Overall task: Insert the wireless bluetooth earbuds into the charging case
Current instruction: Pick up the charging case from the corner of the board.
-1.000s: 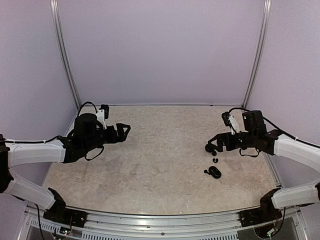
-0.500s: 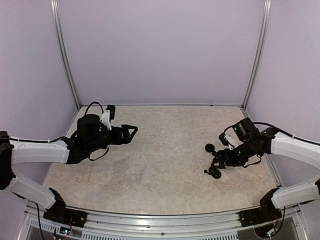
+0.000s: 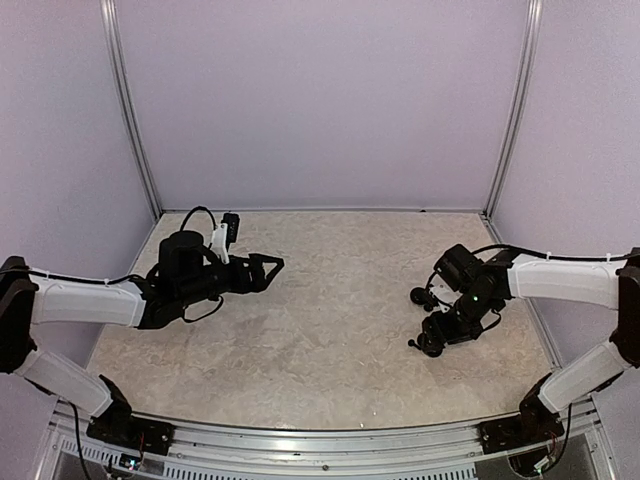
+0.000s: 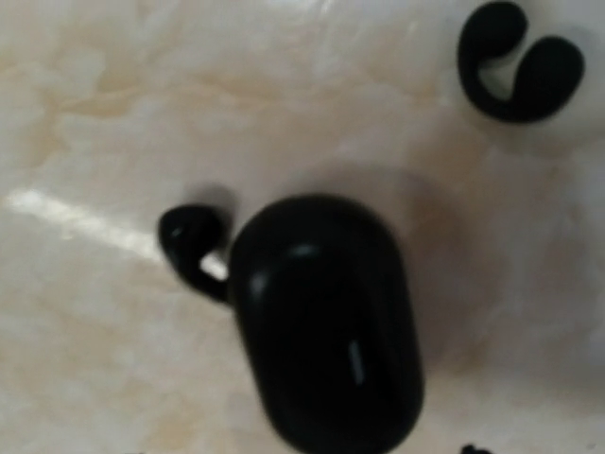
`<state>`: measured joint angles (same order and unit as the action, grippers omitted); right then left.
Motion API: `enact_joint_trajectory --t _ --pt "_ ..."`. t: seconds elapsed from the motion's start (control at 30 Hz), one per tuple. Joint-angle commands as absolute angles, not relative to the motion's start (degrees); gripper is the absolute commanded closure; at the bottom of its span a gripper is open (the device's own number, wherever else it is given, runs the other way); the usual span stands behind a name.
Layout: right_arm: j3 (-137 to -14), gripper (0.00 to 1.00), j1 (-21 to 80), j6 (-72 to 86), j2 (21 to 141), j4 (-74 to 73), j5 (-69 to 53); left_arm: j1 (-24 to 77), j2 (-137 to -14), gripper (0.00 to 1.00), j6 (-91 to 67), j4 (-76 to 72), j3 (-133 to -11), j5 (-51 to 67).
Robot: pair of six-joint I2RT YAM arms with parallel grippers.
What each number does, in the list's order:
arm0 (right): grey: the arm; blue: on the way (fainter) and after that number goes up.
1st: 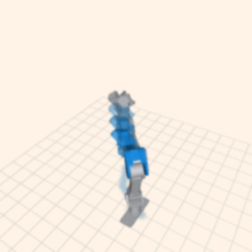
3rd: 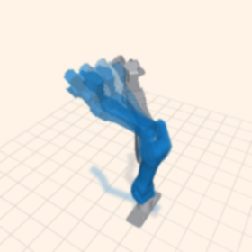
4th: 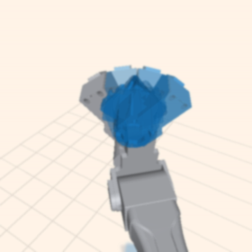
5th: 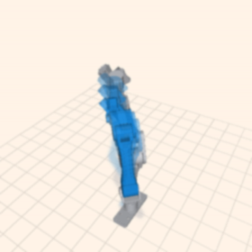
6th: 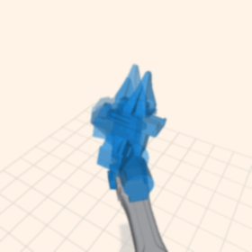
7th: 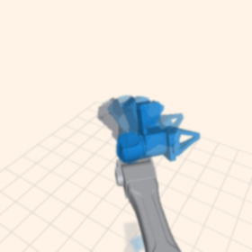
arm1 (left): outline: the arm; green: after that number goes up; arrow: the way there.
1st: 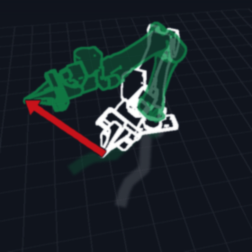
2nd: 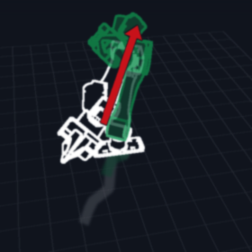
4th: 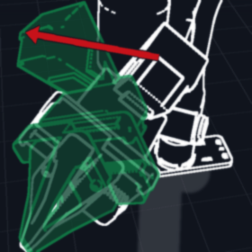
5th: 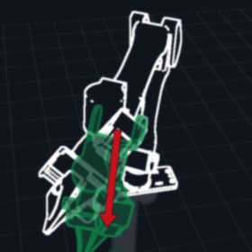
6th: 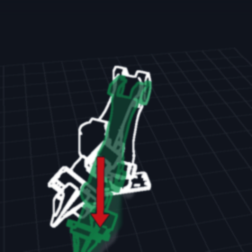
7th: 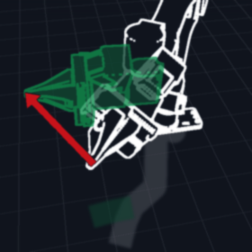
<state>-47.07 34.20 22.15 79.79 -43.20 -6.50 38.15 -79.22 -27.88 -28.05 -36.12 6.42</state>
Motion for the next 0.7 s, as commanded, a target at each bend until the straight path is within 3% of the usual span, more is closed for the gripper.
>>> enact_joint_trajectory --t 0.0,0.3,0.67 --pt "-49.2 0.30 34.8 19.0 82.8 -43.9 -3.0 38.6 -79.7 0.01 -26.3 -29.6 -36.1 7.2" --pt "-49.4 0.43 34.7 18.2 86.7 -41.2 -4.7 38.6 -79.6 0.01 -25.9 -30.1 -35.4 7.1" --pt "-50.7 0.51 34.7 17.9 89.9 -39.8 -4.4 38.6 -79.5 0.01 -25.8 -30.0 -35.3 7.1"
